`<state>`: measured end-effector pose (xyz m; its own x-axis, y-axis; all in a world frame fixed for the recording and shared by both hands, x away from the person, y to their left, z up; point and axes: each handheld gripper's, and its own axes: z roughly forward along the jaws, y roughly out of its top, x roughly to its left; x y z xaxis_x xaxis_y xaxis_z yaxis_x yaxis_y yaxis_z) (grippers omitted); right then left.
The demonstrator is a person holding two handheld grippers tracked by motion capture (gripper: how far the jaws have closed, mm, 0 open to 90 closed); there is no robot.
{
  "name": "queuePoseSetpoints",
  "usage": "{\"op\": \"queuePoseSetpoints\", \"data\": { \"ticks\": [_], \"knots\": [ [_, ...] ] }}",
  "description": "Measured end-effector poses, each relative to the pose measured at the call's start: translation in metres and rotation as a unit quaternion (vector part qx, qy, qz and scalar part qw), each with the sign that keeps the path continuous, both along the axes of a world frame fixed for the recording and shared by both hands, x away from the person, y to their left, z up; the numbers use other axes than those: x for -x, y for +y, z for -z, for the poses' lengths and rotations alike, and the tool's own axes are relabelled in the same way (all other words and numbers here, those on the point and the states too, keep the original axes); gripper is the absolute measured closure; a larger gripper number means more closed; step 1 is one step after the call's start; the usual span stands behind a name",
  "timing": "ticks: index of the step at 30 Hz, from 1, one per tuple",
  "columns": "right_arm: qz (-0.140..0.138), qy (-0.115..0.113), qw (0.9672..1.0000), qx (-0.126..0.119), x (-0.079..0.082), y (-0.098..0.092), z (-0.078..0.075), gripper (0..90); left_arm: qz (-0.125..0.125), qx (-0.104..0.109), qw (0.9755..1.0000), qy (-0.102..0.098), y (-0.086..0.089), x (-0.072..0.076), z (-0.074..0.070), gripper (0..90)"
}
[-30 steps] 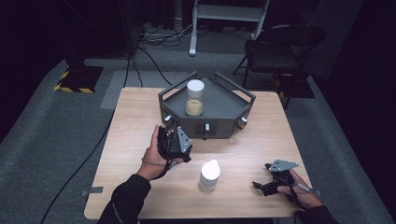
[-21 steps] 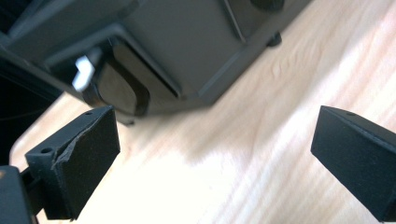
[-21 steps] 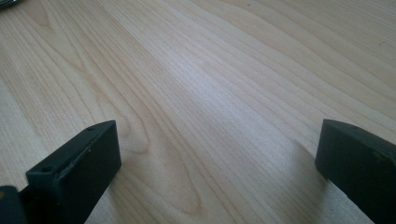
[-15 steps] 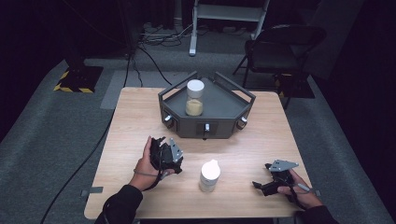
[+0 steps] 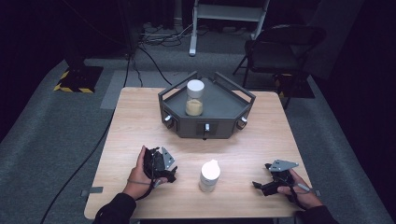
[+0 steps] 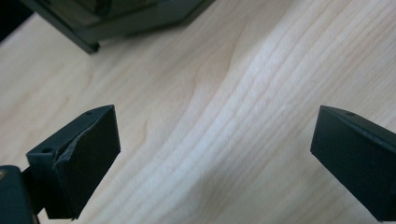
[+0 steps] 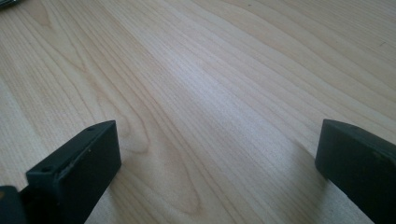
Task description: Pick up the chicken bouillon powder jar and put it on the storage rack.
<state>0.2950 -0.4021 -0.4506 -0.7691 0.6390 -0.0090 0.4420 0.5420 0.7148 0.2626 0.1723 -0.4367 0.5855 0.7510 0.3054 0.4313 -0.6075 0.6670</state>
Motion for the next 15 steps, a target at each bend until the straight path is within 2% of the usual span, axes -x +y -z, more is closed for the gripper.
{"op": "queuePoseSetpoints", "data": {
  "ticks": [4,6,11,15],
  "knots": [
    [0.0,0.0,1.0,0.0,0.0,0.0,0.0,0.0,-0.004,0.019,0.9995,0.023,0.01,-0.001,0.005,1.0],
    [0.0,0.0,1.0,0.0,0.0,0.0,0.0,0.0,-0.006,0.02,0.9993,0.03,0.014,-0.001,0.005,1.2],
    [-0.001,0.0,1.0,0.0,0.0,0.0,0.0,0.0,-0.018,0.052,0.9973,0.049,0.026,-0.003,0.008,1.1],
    [-0.001,0.0,1.0,0.0,0.0,0.0,0.0,0.0,-0.027,0.08,0.9944,0.064,0.037,-0.006,0.011,0.8]
  ]
}}
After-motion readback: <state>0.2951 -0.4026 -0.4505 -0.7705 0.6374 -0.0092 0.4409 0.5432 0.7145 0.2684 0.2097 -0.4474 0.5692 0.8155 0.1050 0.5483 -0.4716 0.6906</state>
